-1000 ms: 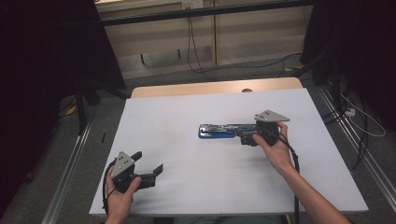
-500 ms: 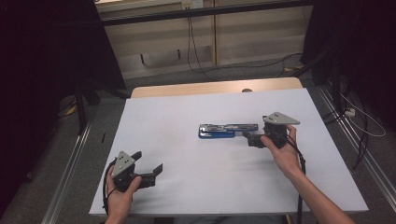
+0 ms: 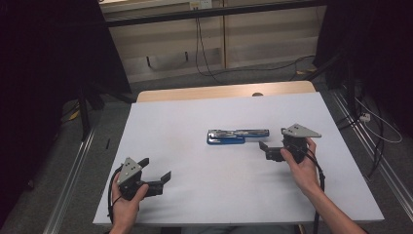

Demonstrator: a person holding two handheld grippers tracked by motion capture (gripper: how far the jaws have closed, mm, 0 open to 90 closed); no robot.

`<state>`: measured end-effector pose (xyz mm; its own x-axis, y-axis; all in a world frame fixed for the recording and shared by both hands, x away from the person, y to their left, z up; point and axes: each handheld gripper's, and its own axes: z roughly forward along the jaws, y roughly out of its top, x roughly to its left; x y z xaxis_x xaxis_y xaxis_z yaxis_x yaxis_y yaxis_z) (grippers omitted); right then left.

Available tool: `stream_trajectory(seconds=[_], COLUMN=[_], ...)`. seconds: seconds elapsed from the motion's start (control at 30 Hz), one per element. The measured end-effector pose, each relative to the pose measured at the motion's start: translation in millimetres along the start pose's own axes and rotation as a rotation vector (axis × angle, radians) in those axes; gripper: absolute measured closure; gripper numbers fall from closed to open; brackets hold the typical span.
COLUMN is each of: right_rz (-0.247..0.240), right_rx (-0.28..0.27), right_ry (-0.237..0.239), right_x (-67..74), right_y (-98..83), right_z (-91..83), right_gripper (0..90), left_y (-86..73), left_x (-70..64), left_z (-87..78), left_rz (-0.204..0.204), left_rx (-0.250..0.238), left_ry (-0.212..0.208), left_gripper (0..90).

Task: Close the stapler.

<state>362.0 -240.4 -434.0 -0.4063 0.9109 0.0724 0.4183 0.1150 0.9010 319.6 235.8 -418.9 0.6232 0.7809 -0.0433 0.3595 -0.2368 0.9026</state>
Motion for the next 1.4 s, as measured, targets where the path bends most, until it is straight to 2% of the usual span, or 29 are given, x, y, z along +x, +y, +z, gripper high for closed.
stream_trajectory(seconds=[0.07,0.13,0.2,0.33,0.43,0.53,0.63,0.77,0.87,0.93,1.03,1.13,1.2,1.27,1.4], right_rz=[0.004,-0.005,-0.008,-0.003,0.014,-0.009,-0.008,-0.023,-0.012,-0.008,-0.008,-0.008,-0.001,-0.001,0.002], right_rx=[-0.001,0.006,0.005,0.003,-0.005,0.007,0.013,0.002,0.004,0.001,-0.002,0.012,0.021,0.025,0.030], right_ry=[-0.011,-0.060,-0.082,-0.032,0.005,0.016,0.046,0.034,0.044,0.046,0.052,0.059,0.068,0.069,0.092], right_x=[-1.1,-1.1,-0.6,0.1,1.8,4.8,7.2,8.7,7.8,7.3,7.3,6.7,6.2,5.8,4.2], right_y=[-1.0,-1.2,-0.4,-2.8,-4.0,-4.3,-5.0,-5.2,-5.9,-6.0,-5.5,-5.5,-5.9,-5.5,-4.9], right_z=[-1.7,-3.1,-4.3,-5.1,-2.8,-0.4,1.6,2.2,3.4,3.9,3.9,4.4,4.9,4.6,4.6], right_gripper=[2.6,2.7,2.7,2.5,6.7,9.9,19.1,26.3,32.5,35.4,44.0,51.5,58.2,62.9,70.6], left_y=[-0.6,-1.1,-0.5,1.1,1.6,4.2,6.0,6.3,7.2,9.1,12.0,17.0,19.5,21.0,25.5], left_x=[-0.4,-1.2,-2.2,-5.4,-8.3,-10.0,-8.8,-6.6,-5.6,-5.3,-6.9,-7.1,-6.8,-6.0,-5.5], left_z=[0.4,0.9,2.3,6.9,11.4,16.2,22.3,30.7,38.5,44.5,52.2,60.5,68.3,77.1,90.5], left_rz=[-0.002,0.000,-0.025,-0.018,-0.010,-0.006,0.001,-0.009,-0.003,-0.002,0.023,0.010,-0.021,-0.030,-0.031], left_rx=[0.006,0.012,0.002,0.017,0.032,0.021,0.031,0.047,0.051,0.065,0.072,0.066,0.046,0.031,0.024], left_ry=[-0.002,-0.003,-0.007,-0.021,-0.037,-0.042,-0.054,-0.064,-0.054,-0.068,-0.067,-0.083,-0.102,-0.089,-0.101], left_gripper=[4.8,4.7,4.7,4.8,5.2,5.3,5.4,5.8,5.9,6.1,7.3,7.2,7.3,7.2,7.5])
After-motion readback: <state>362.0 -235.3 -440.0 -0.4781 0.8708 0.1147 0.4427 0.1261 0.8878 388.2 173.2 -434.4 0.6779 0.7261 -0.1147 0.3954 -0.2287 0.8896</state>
